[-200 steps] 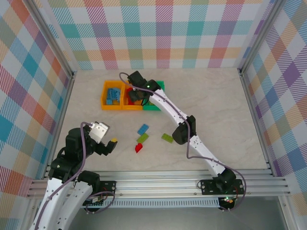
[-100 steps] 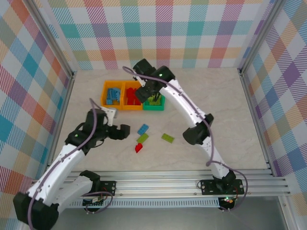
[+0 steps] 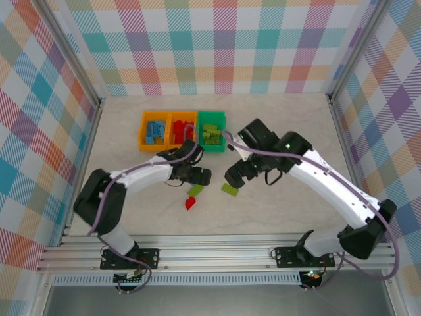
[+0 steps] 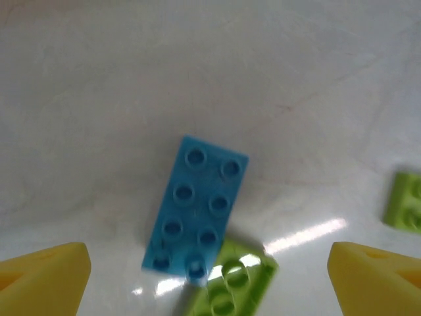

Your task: Sort the legos into containers by color

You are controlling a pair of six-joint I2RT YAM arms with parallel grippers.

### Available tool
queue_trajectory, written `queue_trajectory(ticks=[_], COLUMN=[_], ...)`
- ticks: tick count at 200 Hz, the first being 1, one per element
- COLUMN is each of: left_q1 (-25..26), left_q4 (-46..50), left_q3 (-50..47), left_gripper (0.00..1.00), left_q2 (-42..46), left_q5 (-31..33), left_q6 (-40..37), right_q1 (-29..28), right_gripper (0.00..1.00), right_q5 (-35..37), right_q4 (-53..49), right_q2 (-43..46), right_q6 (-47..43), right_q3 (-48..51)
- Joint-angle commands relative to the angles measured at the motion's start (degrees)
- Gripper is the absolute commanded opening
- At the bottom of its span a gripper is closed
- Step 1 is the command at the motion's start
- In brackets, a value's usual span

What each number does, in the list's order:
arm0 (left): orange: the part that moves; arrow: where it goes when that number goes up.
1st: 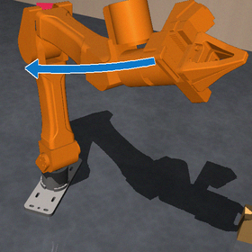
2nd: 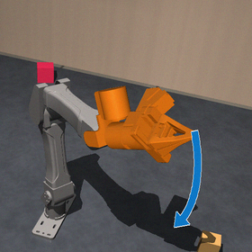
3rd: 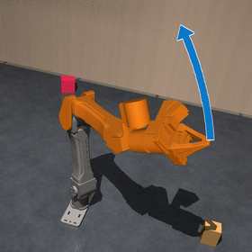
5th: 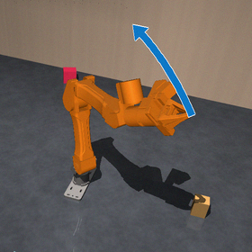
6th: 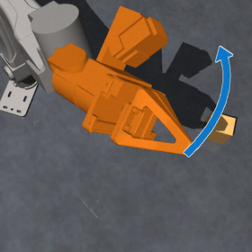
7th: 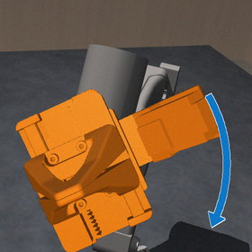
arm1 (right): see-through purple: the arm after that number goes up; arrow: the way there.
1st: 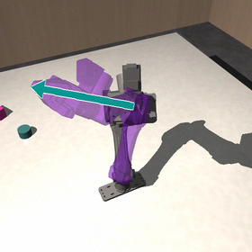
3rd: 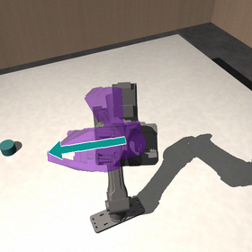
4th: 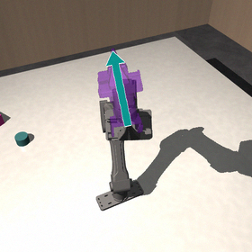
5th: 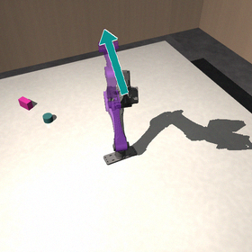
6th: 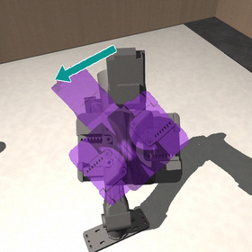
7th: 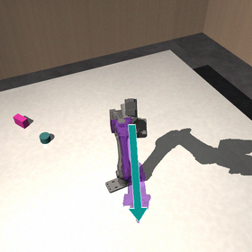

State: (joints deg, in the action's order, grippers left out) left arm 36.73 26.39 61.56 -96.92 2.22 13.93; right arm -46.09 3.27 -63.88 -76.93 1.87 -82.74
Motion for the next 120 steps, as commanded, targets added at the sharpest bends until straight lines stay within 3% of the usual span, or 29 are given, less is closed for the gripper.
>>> queue_trajectory(ticks=[1, 31, 81, 120], left_q1=[0.5, 0.4, 0.4, -2.4], left_q4=[0.0, -1.0, -2.4, -3.9], left_q3=[3.6, 5.5, 3.5, 1.7], left_gripper=[0.89, 0.78, 0.41, 0.35], left_q2=[-5.0, -9.9, -8.9, -0.2], left_q5=[4.1, 5.7, 11.3, 13.4], left_q6=[-1.5, -1.3, 2.4, 5.4], right_q1=[-1.3, -1.5, -1.7, -1.9], right_gripper=[0.99, 0.99, 0.98, 0.99], right_q5=[-8.9, -9.9, -13.2, -16.3], right_q4=[7.3, 11.5, 12.9, 18.5], right_q2=[3.0, 7.6, 7.1, 7.5], right_q6=[9.2, 12.7, 14.9, 18.0], right_q3=[7.0, 11.9, 12.1, 13.3])
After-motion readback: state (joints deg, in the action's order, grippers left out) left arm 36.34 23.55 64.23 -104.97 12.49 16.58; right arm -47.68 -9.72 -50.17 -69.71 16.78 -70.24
